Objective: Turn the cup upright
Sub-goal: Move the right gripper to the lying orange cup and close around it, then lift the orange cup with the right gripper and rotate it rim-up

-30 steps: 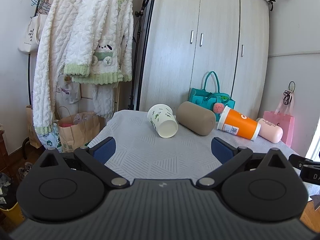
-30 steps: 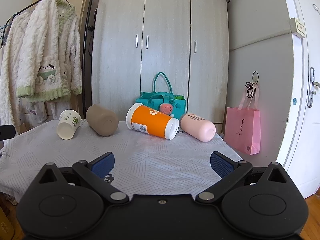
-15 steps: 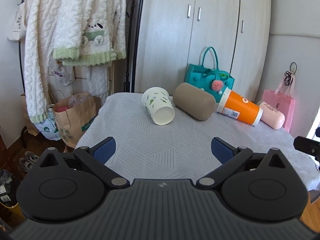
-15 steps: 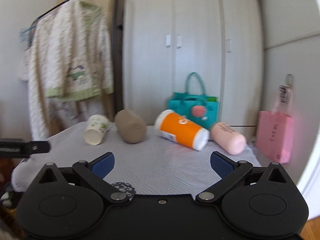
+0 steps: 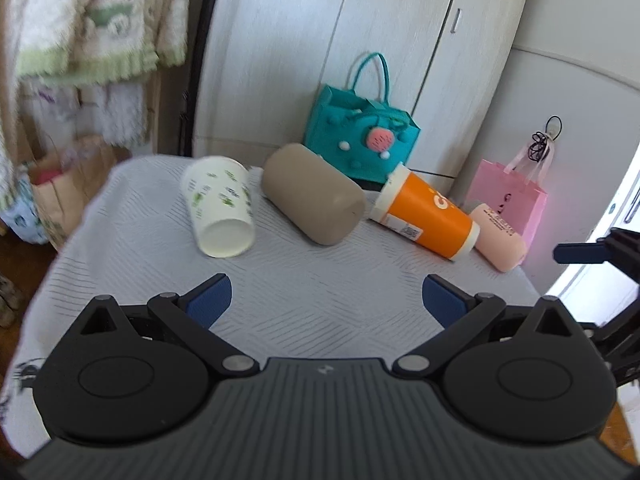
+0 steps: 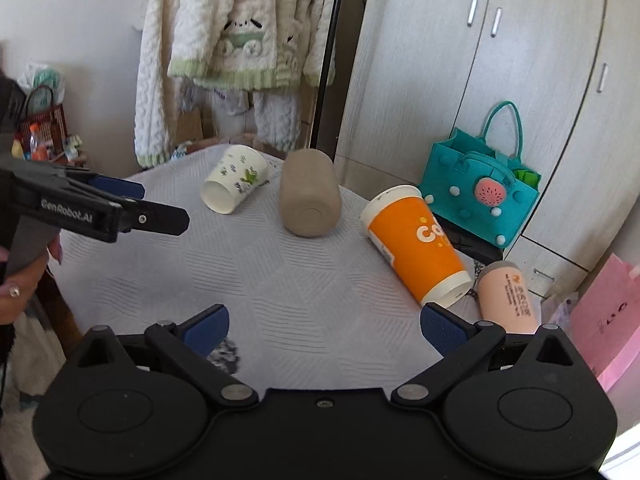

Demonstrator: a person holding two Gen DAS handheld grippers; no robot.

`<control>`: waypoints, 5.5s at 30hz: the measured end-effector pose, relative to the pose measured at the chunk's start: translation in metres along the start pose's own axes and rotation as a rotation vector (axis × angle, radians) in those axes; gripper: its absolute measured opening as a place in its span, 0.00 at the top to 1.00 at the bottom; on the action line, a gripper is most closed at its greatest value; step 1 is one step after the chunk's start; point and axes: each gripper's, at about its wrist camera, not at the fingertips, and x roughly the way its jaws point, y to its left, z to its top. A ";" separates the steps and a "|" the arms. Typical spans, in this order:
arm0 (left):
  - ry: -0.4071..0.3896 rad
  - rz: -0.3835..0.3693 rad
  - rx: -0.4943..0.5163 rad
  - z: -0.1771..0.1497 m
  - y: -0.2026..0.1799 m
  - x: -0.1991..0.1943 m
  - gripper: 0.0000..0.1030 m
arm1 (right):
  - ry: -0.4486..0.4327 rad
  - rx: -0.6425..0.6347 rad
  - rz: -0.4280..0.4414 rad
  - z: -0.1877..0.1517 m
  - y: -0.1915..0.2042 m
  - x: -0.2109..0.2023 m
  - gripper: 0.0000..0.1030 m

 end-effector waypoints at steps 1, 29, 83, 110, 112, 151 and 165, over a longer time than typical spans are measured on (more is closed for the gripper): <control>0.020 -0.012 -0.009 0.003 -0.001 0.008 0.00 | 0.008 -0.011 0.006 0.002 -0.005 0.004 0.00; 0.119 -0.019 -0.048 0.022 -0.014 0.094 0.00 | 0.132 -0.280 -0.045 0.046 -0.083 0.141 0.07; 0.091 -0.113 -0.084 -0.034 0.012 -0.006 0.00 | 0.200 -0.050 0.044 0.020 0.012 0.062 0.26; 0.163 -0.162 -0.117 -0.056 0.030 -0.005 0.00 | 0.255 0.007 0.151 -0.001 0.048 0.065 0.11; 0.172 -0.163 -0.117 -0.057 0.028 -0.004 0.00 | 0.255 0.001 0.168 -0.003 0.045 0.061 0.11; 0.120 -0.262 -0.311 -0.072 -0.003 0.027 0.20 | 0.089 0.179 0.428 -0.033 0.009 0.050 0.29; -0.082 -0.268 0.048 -0.044 -0.019 -0.005 0.36 | -0.054 0.072 0.379 -0.031 0.018 0.039 0.29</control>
